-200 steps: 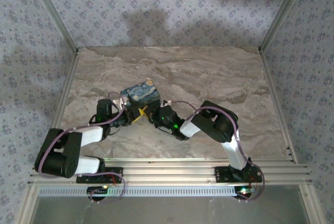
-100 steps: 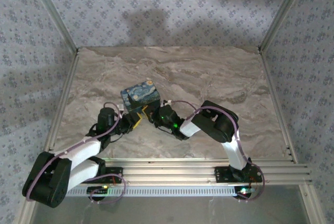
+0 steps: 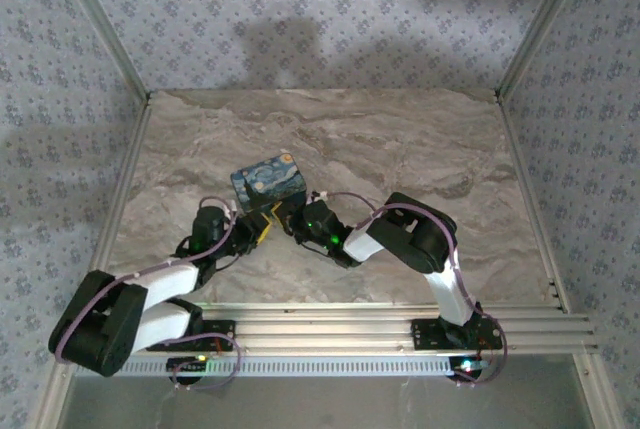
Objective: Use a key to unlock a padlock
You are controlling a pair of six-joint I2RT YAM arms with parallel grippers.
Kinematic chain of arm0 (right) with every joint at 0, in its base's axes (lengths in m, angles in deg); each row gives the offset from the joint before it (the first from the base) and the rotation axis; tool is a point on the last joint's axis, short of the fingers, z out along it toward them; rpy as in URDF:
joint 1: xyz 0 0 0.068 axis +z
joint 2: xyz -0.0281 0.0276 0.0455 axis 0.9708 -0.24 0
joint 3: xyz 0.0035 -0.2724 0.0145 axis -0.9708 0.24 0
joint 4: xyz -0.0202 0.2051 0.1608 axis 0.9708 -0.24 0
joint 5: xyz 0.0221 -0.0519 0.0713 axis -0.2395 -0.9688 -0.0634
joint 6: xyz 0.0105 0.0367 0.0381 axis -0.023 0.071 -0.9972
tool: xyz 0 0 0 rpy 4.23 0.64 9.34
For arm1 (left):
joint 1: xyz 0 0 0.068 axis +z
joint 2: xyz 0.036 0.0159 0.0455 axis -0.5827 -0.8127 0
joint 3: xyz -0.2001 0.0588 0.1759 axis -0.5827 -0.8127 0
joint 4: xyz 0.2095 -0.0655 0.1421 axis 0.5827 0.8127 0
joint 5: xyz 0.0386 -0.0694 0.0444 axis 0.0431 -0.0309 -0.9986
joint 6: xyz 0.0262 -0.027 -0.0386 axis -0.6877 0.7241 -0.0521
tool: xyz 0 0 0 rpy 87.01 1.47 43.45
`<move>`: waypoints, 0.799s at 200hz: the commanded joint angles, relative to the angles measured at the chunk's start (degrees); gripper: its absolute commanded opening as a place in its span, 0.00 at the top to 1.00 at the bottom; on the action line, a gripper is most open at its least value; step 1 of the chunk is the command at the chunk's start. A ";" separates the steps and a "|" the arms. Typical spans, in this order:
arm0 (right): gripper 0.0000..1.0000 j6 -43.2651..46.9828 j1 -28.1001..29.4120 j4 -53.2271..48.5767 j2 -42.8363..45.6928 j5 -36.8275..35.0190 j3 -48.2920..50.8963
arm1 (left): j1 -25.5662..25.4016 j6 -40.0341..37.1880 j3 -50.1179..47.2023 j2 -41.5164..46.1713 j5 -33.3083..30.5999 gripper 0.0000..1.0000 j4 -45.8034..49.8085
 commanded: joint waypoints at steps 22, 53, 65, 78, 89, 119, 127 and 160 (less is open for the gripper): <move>1.00 0.70 0.45 -1.26 0.76 -0.75 -0.64 | -1.28 2.27 0.43 -3.55 -0.57 0.75 -7.04; 1.00 0.52 0.48 -1.08 0.90 -0.81 -0.43 | -1.75 2.92 0.52 -5.23 -0.97 0.76 -8.95; 1.00 0.50 0.45 -1.14 0.82 -0.86 -0.35 | -1.77 2.94 0.60 -5.49 -0.88 0.77 -9.32; 1.00 0.49 0.44 -1.10 0.76 -0.81 -0.36 | -1.86 2.87 0.74 -5.56 -0.92 0.80 -9.07; 1.00 0.39 0.54 -1.00 0.76 -0.81 -0.34 | -1.86 2.84 0.83 -5.56 -1.01 0.83 -8.98; 1.00 0.28 0.61 -0.91 0.85 -0.85 -0.45 | -1.86 2.89 1.18 -6.09 -0.97 0.85 -9.06; 1.00 0.28 0.68 -0.86 0.85 -1.03 -0.45 | -1.86 3.01 1.21 -6.45 -0.87 0.90 -9.44; 1.00 0.12 0.84 -0.74 0.85 -1.16 -0.32 | -1.86 3.37 1.37 -7.27 -0.53 1.00 -10.64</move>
